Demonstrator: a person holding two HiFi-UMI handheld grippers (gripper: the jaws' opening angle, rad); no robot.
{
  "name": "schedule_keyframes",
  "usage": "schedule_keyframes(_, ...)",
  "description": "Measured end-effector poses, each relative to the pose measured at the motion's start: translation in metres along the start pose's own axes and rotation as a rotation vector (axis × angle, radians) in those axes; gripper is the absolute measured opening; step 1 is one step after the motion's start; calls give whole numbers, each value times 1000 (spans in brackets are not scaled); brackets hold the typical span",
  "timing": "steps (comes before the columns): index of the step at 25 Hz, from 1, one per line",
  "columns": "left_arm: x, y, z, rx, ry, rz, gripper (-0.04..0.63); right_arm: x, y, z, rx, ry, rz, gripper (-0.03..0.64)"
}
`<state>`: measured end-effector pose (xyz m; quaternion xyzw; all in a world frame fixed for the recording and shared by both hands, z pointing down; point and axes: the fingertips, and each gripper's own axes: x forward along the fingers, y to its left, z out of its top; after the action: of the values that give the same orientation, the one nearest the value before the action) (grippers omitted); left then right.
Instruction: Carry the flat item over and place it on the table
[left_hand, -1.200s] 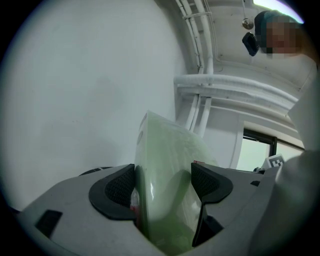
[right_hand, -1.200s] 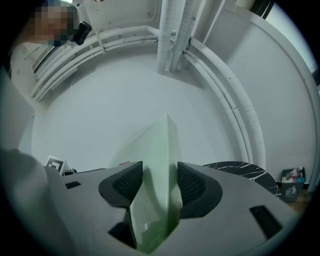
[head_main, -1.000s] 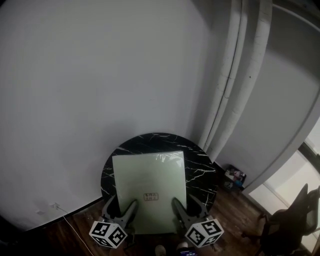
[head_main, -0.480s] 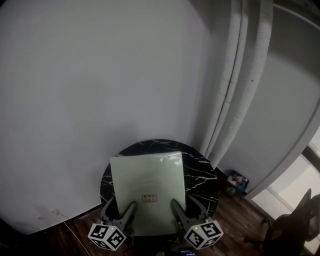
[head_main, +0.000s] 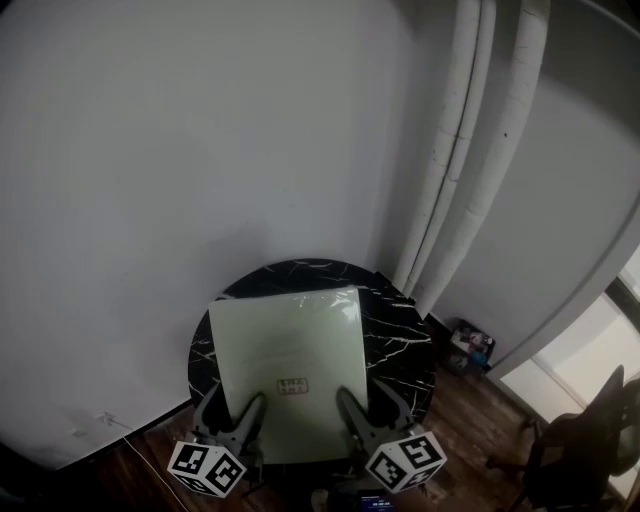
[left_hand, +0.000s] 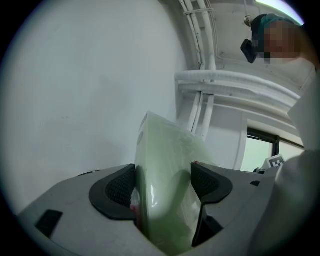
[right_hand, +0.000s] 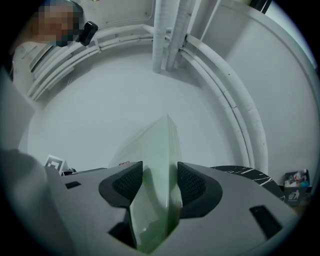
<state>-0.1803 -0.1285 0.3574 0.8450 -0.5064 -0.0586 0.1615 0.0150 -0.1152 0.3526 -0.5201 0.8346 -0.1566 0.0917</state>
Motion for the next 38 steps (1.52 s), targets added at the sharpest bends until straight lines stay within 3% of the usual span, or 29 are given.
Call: schedule_keyframes(38, 64, 21, -103, -103, 187, 58, 354, 24, -89, -78, 89, 188, -74, 213)
